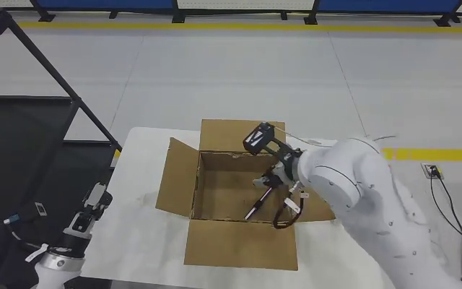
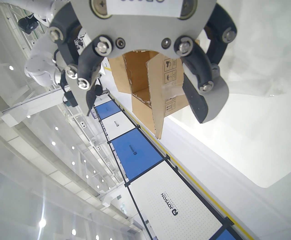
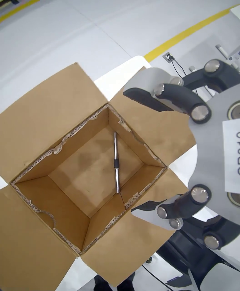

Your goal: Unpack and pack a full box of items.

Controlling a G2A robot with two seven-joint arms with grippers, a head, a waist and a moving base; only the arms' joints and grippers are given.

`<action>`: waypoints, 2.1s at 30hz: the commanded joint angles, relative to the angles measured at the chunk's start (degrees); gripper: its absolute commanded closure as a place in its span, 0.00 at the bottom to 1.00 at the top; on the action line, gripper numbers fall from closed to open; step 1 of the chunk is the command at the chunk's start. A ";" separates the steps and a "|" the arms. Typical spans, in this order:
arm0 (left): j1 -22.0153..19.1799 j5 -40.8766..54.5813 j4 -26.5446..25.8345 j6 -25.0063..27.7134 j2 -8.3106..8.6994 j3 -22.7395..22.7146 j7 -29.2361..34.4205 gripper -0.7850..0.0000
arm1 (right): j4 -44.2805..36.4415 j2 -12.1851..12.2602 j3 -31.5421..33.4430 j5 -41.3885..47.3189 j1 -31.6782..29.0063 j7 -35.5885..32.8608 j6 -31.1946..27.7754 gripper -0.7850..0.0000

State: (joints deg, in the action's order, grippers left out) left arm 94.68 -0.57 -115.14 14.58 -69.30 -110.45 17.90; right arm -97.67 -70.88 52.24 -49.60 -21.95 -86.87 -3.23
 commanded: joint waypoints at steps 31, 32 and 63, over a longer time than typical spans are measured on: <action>-5.99 3.19 5.74 0.12 2.05 -3.89 12.96 0.00 | 19.95 -6.33 -14.64 -0.41 1.46 9.41 24.15 0.00; -6.13 3.38 5.93 0.07 2.09 -3.92 12.96 0.00 | 20.61 -6.74 -15.31 -1.02 1.43 8.96 26.85 0.00; -8.83 2.73 7.50 -1.39 3.11 -1.43 11.41 0.00 | 47.00 -17.20 -20.37 14.47 5.22 24.18 41.75 0.00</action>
State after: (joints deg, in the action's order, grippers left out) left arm 85.76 2.19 -107.66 13.10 -66.20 -111.94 29.40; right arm -50.74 -88.11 31.62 -35.19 -16.09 -64.31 38.87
